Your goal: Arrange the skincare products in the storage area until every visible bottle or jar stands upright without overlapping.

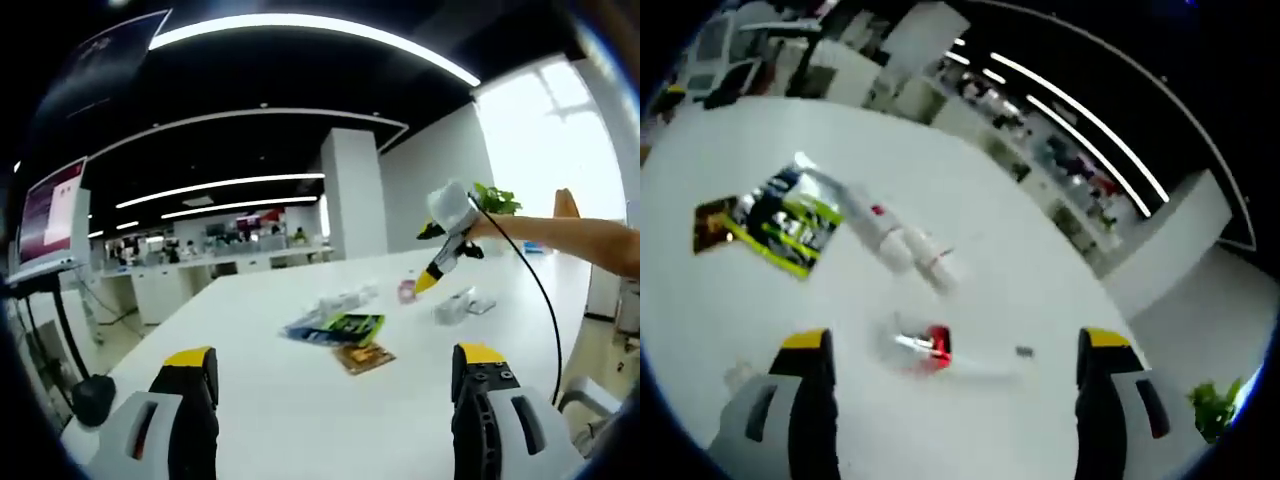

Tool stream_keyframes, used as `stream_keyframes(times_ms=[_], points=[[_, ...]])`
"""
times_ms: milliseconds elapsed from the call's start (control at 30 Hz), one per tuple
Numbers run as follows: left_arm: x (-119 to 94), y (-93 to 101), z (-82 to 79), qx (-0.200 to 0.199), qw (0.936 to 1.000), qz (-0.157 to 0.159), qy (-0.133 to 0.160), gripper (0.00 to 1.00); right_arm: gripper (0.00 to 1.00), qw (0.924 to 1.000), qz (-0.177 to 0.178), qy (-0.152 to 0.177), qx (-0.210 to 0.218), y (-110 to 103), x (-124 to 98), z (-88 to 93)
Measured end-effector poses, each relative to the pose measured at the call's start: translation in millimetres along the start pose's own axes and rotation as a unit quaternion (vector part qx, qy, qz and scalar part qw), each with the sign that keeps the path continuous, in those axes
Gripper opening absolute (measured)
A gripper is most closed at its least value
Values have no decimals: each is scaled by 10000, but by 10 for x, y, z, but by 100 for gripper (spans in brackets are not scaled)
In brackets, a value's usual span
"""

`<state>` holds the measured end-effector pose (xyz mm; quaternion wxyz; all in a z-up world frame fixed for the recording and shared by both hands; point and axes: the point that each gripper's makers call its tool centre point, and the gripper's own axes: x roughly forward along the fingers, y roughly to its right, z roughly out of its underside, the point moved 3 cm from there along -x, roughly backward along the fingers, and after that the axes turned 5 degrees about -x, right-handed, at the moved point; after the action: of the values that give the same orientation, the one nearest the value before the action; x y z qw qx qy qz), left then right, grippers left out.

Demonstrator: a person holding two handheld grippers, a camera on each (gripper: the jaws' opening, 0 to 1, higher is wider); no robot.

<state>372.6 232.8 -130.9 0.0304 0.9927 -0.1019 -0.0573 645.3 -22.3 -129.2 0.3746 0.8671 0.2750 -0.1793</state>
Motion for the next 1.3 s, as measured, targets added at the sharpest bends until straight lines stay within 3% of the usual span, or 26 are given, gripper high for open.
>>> stream_keyframes(times_ms=[133, 167, 233, 267, 400, 767, 900, 1100, 1167, 1233, 1300], points=[[3, 9, 22, -32, 10000, 7, -16, 99, 100, 9942, 380, -187, 986, -9, 120, 86], [3, 15, 29, -14, 10000, 12, -32, 99, 100, 9923, 535, -78, 1110, 8, 157, 84], [-1, 20, 29, -1, 10000, 14, -32, 99, 100, 9811, 1190, 62, 1528, 136, 197, 123], [-5, 22, 26, 1, 10000, 16, -25, 99, 100, 9766, 1278, 75, 1730, 151, 231, 140], [-15, 11, 15, -19, 10000, 14, -5, 99, 100, 9575, 945, -26, 2724, 64, 375, 174], [4, 4, 26, -40, 10000, 4, -13, 99, 94, 9546, 1019, -477, 2758, -65, 458, 362], [11, 42, 44, -6, 10000, 44, -43, 99, 78, 9539, 928, -568, 2797, -82, 399, 454], [14, 41, 58, -6, 10000, 27, -72, 99, 65, 9453, 719, -543, 3136, -92, 391, 544], [15, 41, 59, -8, 10000, 16, -78, 99, 52, 9435, 548, -524, 3225, -99, 385, 549], [16, 48, 67, 35, 9999, 11, -103, 99, 40, 9436, 496, -513, 3232, -78, 375, 570], [20, 55, 74, 72, 9999, 7, -133, 99, 35, 9474, 623, -571, 3087, -41, 332, 618]])
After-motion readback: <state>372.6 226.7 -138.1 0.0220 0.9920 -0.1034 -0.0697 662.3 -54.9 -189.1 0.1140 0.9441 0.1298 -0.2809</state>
